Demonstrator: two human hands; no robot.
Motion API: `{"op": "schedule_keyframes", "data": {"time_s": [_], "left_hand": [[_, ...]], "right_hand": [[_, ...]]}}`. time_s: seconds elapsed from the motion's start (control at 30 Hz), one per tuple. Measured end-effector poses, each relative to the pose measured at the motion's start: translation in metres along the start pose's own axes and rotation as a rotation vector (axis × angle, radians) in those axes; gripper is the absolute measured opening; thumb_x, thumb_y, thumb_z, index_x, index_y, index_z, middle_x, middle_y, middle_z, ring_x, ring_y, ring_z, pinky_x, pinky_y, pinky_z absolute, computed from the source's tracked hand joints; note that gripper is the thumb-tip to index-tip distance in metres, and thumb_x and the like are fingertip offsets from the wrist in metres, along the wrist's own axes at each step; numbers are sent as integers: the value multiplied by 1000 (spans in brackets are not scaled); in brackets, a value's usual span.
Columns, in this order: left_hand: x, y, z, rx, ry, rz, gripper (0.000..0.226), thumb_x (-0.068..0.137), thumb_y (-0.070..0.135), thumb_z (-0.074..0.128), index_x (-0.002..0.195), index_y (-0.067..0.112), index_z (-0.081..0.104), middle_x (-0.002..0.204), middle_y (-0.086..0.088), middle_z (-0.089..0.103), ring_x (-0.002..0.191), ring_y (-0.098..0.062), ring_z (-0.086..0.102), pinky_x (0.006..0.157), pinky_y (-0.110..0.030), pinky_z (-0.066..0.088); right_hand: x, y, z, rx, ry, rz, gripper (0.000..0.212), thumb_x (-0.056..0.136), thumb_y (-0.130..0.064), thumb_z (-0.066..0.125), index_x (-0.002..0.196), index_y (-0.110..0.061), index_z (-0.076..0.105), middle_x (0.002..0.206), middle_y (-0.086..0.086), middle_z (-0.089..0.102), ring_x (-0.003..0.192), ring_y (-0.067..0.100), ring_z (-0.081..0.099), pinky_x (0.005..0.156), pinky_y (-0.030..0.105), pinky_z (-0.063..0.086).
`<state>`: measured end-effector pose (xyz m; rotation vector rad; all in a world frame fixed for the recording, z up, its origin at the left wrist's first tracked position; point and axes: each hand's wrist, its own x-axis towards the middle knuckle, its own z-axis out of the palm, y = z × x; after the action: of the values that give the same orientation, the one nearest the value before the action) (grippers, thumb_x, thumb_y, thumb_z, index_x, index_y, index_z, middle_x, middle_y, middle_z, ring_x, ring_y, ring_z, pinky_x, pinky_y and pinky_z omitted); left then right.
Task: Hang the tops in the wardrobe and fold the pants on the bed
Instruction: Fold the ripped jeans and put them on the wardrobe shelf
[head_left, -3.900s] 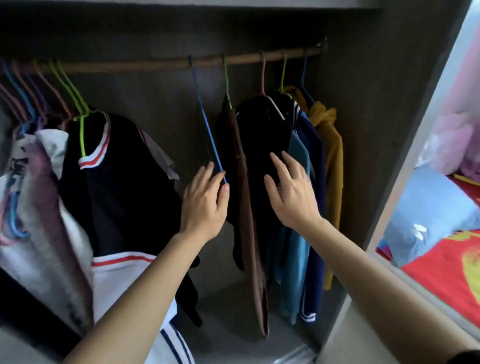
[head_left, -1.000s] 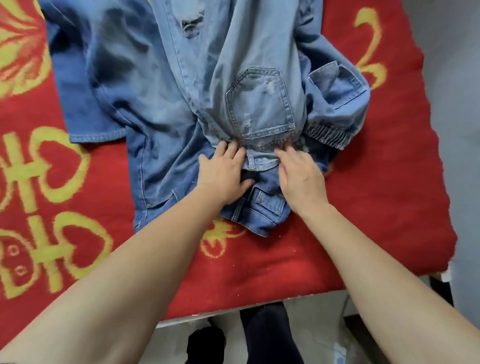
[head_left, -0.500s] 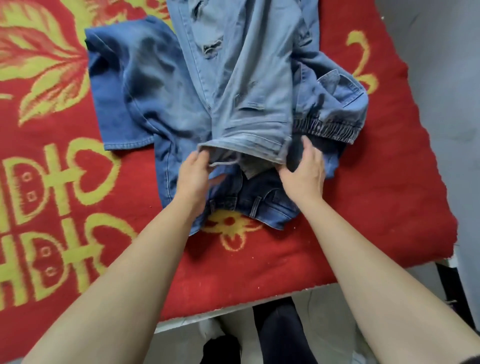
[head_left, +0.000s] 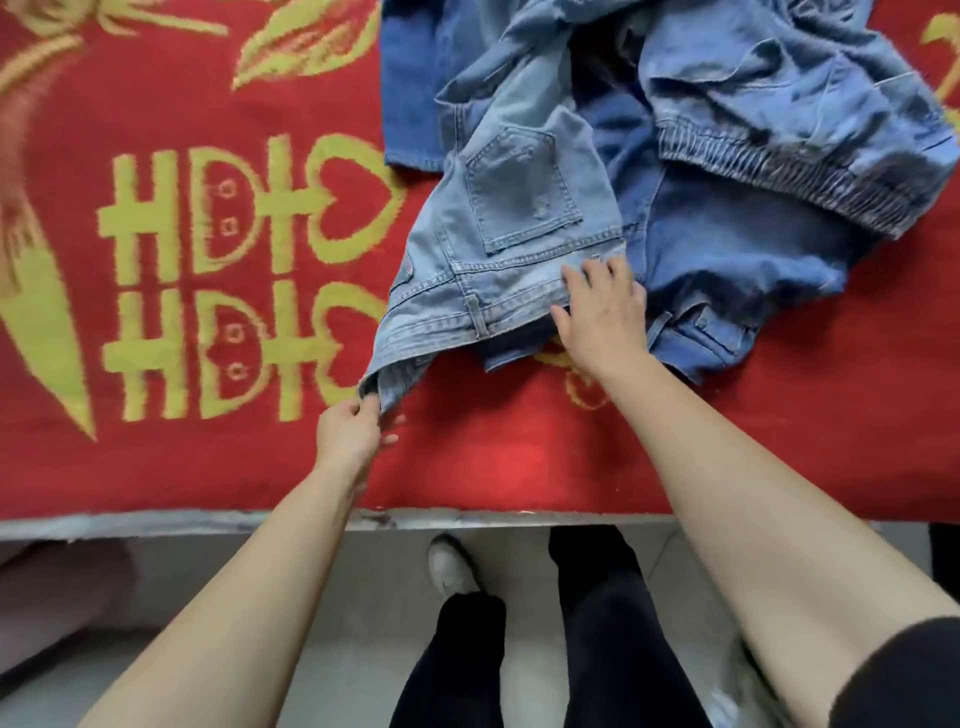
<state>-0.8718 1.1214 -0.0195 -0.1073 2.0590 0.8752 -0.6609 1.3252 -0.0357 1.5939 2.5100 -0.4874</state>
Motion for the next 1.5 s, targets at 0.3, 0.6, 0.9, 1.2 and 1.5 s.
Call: {"op": "schedule_keyframes", "data": {"time_s": [0.3,0.6,0.9,1.2,1.5], "left_hand": [[-51,85,-21,-397,-190,-109,15,100,5,50,113,3,54,101,-14,66,77,-20,70,55,-28,59],[-169,265,-196,155,213,592,39,79,-6,44,111,14,56,112,-16,62,94,-33,60,74,-40,51],[-335,386,-404,-33,745,1294,38,82,1,42,117,6,56,119,-25,52,105,-40,53,89,-39,37],[-348,368,-493,335,785,1479,18,83,10,43,99,11,52,117,-16,38,92,-38,53,87,-50,48],[-346,322,-518,584,488,1250,112,30,84,57,109,7,37,116,-6,20,122,-19,29,116,-28,25]], "right_hand": [[-20,-11,-109,-178,23,-57,27,86,-19,54,109,-5,52,108,20,55,102,39,50,87,47,38],[-75,-119,-365,-126,244,-198,34,86,6,49,119,-3,51,110,19,55,104,39,56,76,42,45],[-193,-276,-578,-627,1147,-348,26,81,-9,65,106,-18,60,87,5,56,62,21,60,41,25,23],[-227,-329,-598,-344,825,-492,35,94,-26,54,126,-18,41,105,14,62,83,37,66,65,42,46],[-236,-347,-560,-342,486,-588,100,52,-82,73,126,-26,36,120,5,58,95,32,65,76,39,46]]}}
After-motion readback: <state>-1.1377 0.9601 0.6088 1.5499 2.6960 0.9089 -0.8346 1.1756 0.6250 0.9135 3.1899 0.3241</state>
